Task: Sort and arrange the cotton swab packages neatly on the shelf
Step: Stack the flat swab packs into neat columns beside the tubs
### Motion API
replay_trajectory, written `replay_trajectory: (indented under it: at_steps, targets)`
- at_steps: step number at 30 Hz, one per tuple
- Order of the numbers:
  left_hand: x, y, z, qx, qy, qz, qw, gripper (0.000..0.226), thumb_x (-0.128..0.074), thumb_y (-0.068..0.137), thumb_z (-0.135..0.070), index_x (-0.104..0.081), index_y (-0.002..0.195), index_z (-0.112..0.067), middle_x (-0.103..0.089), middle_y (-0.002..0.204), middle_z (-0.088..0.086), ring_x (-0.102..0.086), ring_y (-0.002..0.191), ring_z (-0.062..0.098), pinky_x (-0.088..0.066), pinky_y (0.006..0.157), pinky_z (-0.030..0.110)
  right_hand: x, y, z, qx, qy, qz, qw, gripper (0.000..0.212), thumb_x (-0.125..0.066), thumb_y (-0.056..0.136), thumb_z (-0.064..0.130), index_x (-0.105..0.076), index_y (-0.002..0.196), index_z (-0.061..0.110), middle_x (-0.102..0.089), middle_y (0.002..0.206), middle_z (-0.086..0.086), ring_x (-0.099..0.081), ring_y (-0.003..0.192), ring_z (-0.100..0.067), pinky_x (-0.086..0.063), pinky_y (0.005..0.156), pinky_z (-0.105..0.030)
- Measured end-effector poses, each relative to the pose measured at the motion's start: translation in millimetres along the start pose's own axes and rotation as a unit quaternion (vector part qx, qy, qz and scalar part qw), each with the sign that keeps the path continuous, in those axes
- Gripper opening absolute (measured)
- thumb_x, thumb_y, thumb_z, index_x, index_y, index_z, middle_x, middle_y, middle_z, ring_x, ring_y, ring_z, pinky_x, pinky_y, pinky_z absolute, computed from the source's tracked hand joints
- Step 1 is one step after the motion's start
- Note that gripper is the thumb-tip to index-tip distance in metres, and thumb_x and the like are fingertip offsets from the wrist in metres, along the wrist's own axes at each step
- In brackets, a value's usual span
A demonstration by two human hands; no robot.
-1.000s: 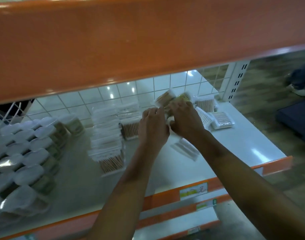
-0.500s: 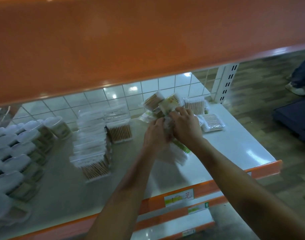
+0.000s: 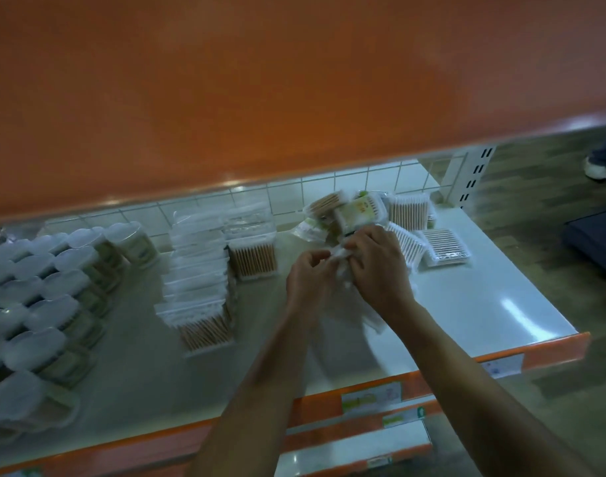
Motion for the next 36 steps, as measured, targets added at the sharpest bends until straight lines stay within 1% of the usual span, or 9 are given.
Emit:
replay_trajectory:
  at_steps: [6, 10, 13, 16, 19, 23, 28, 33, 36]
  targets:
    - [16, -7, 12, 0.028, -0.042, -0.014, 0.999, 0.020, -0.068, 0.084, -0.027, -0.066, 0.095, -0.011, -0.068, 0.085, 0.002, -0.061, 0.077, 0.015, -0.046, 0.065, 0.027, 2, -11, 17, 0.001, 0.062, -0.049, 0.997, 0.029, -0.047, 0.067, -0.006, -0.069, 0.081, 0.007, -0.062, 0.090, -0.007, -0.058, 0.089, -0.021, -0.032, 0.078, -0.009]
    - [22, -19, 16, 0.065, -0.149, 0.001, 0.987, 0.055, -0.078, 0.075, -0.015, -0.048, 0.120, -0.013, -0.065, 0.105, 0.010, -0.066, 0.093, 0.021, -0.055, 0.076, 0.032, 11, -15, 18, -0.059, 0.199, -0.081, 0.975, 0.037, -0.041, 0.063, -0.011, -0.068, 0.083, 0.007, -0.063, 0.091, -0.003, -0.058, 0.090, -0.013, -0.040, 0.079, -0.004]
    - [23, -25, 15, 0.062, -0.225, 0.026, 0.972, 0.076, -0.081, 0.069, -0.007, -0.037, 0.129, -0.021, -0.064, 0.107, 0.014, -0.068, 0.092, 0.023, -0.057, 0.076, 0.034, 8, -18, 11, -0.145, 0.301, -0.070, 0.940, 0.045, -0.044, 0.069, -0.019, -0.065, 0.091, 0.014, -0.065, 0.101, -0.005, -0.061, 0.098, -0.015, -0.051, 0.080, -0.016]
    - [27, -26, 14, 0.034, -0.216, 0.025, 0.975, 0.061, -0.078, 0.073, -0.006, -0.045, 0.123, -0.018, -0.065, 0.105, 0.014, -0.068, 0.092, 0.023, -0.057, 0.080, 0.037, 0, -18, 7, -0.205, 0.397, -0.048, 0.894, 0.048, -0.045, 0.075, -0.021, -0.061, 0.104, 0.014, -0.064, 0.109, -0.012, -0.062, 0.104, -0.018, -0.055, 0.082, -0.028]
    - [28, -31, 12, 0.019, -0.209, 0.037, 0.977, 0.042, -0.071, 0.080, -0.006, -0.053, 0.117, -0.009, -0.066, 0.102, 0.012, -0.067, 0.090, 0.019, -0.056, 0.076, 0.027, -8, -20, 6, -0.268, 0.484, -0.030, 0.832, 0.044, -0.048, 0.083, -0.016, -0.052, 0.118, 0.010, -0.059, 0.116, -0.012, -0.062, 0.106, -0.018, -0.056, 0.082, -0.033]
    - [28, -34, 14, 0.012, -0.248, 0.041, 0.968, 0.032, -0.067, 0.084, -0.005, -0.053, 0.113, -0.006, -0.066, 0.104, 0.014, -0.066, 0.097, 0.025, -0.055, 0.079, 0.030, -19, -24, 12, -0.309, 0.546, 0.000, 0.779, 0.048, -0.048, 0.088, -0.009, -0.038, 0.132, 0.010, -0.061, 0.115, -0.013, -0.065, 0.100, -0.021, -0.057, 0.077, -0.034]
    - [39, -41, 11, -0.017, -0.183, 0.003, 0.983, 0.029, -0.070, 0.083, -0.010, -0.055, 0.106, -0.018, -0.066, 0.102, 0.005, -0.067, 0.093, 0.019, -0.057, 0.077, 0.029, -29, -26, 15, -0.310, 0.498, 0.053, 0.808, 0.018, -0.053, 0.091, 0.004, -0.057, 0.107, 0.009, -0.068, 0.099, -0.013, -0.068, 0.093, -0.025, -0.054, 0.082, -0.054]
    - [53, -51, 6, -0.153, 0.049, -0.121, 0.980, 0.052, -0.076, 0.078, -0.018, -0.052, 0.124, -0.016, -0.050, 0.118, -0.009, -0.053, 0.112, 0.016, -0.051, 0.090, 0.037, -23, -25, 22, -0.282, 0.447, 0.006, 0.849, 0.020, -0.056, 0.090, 0.008, -0.055, 0.111, 0.009, -0.067, 0.101, -0.010, -0.067, 0.093, -0.019, -0.057, 0.079, -0.044]
    - [47, -58, -3, -0.228, 0.084, -0.107, 0.964, 0.052, -0.070, 0.078, -0.018, -0.052, 0.128, -0.013, -0.049, 0.125, -0.006, -0.049, 0.119, 0.017, -0.048, 0.094, 0.044, -24, -26, 30, -0.257, 0.447, 0.001, 0.857, 0.023, -0.060, 0.087, 0.005, -0.056, 0.109, 0.011, -0.067, 0.102, -0.008, -0.067, 0.092, -0.017, -0.057, 0.075, -0.036]
Point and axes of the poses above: each hand's wrist, its own y-axis towards the middle knuckle, its own x-axis out of the back of the hand, z = x × y, the point moved 6 cm from there along y, towards the middle knuckle
